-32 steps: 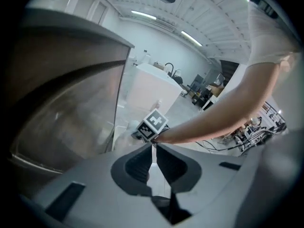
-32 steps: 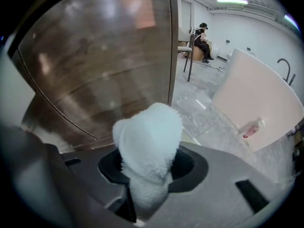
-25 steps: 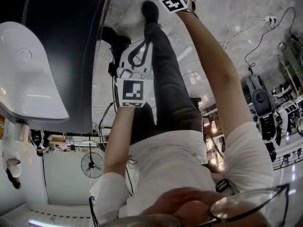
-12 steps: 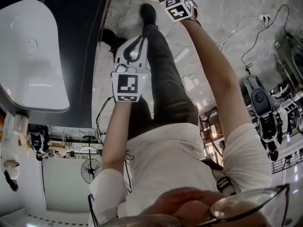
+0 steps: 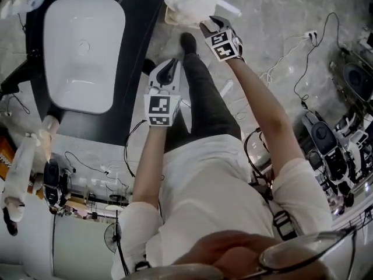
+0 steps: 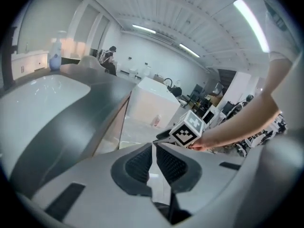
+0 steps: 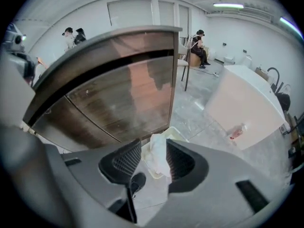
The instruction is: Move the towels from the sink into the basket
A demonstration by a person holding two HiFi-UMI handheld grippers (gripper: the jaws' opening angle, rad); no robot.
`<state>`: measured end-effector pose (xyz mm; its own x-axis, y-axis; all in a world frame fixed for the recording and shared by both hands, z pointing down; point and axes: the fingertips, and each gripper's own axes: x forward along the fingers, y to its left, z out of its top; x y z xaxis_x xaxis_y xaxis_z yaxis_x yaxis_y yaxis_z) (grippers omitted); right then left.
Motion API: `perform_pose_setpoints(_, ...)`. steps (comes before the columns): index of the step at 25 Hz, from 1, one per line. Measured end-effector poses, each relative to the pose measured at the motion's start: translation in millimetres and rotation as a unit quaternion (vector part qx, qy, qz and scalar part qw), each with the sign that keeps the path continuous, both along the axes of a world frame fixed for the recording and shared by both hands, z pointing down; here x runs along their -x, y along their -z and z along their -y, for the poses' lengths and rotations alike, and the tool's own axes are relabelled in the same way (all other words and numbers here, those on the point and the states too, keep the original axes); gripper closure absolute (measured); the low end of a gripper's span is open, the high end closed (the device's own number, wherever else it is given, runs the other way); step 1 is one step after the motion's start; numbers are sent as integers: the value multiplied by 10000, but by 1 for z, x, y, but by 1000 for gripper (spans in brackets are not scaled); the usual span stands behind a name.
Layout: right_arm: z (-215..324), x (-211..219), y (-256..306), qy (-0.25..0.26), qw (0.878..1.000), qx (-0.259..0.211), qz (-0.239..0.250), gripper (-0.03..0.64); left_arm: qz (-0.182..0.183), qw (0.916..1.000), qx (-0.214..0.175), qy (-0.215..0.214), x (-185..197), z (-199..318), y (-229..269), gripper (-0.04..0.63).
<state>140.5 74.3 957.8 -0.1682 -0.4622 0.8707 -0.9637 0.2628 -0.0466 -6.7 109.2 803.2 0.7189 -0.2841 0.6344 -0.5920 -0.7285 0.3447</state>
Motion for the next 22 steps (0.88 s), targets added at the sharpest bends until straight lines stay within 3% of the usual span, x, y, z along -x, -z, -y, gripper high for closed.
perform_pose_setpoints(8,-12,28,163,-284,9974,-544,367,552,-116,9998,-126,61,36,5,123,565)
perform_pose_setpoints(13,5,56,273,-41,9919,-1161,509,581,-329,9982,-386,327,65,27,195,565)
perform_pose_setpoints(22,10,102,442,193,9712,-2204,888,618,-460,9941,-794,573,115,35,305,565)
